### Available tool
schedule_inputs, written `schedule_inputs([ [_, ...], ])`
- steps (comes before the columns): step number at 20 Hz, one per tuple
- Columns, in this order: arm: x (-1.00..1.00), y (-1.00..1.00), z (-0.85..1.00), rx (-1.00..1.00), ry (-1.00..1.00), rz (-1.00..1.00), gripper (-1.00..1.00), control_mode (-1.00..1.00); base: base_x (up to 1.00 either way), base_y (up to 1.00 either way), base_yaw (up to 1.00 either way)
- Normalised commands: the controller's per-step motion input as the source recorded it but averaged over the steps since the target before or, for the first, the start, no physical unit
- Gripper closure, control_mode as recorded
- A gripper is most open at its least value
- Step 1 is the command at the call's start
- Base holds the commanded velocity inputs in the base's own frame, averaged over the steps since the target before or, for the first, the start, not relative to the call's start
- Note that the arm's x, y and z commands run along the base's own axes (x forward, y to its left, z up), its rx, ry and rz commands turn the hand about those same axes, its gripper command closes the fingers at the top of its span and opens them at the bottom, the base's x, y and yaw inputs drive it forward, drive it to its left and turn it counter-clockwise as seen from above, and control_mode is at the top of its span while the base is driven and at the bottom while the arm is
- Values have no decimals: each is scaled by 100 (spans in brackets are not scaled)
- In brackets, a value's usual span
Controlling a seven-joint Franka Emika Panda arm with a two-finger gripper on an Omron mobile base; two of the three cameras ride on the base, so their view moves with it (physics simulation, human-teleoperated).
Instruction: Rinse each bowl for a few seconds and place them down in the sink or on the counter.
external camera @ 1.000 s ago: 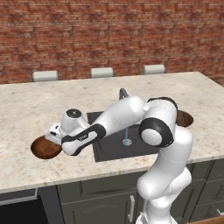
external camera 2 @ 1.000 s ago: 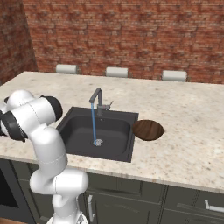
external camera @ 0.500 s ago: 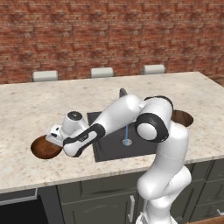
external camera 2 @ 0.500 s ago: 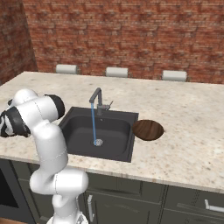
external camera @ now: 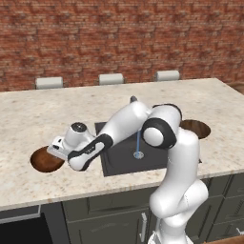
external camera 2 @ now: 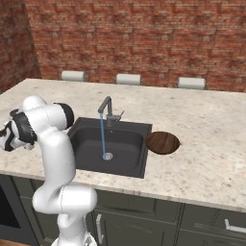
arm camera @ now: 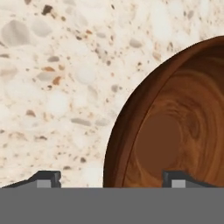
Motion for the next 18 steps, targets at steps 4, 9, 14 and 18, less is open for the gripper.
schedule_inputs([
  [4,8,26,-7,0,0,0,100,-100,0,0,0],
  [9,1,8,-1,0,0,0,100,-100,0,0,0],
  [14,0,3,0,0,-1,0,100,-100,0,0,0],
  [18,-18,-21,16,0,-5,-4,100,-100,0,0,0],
])
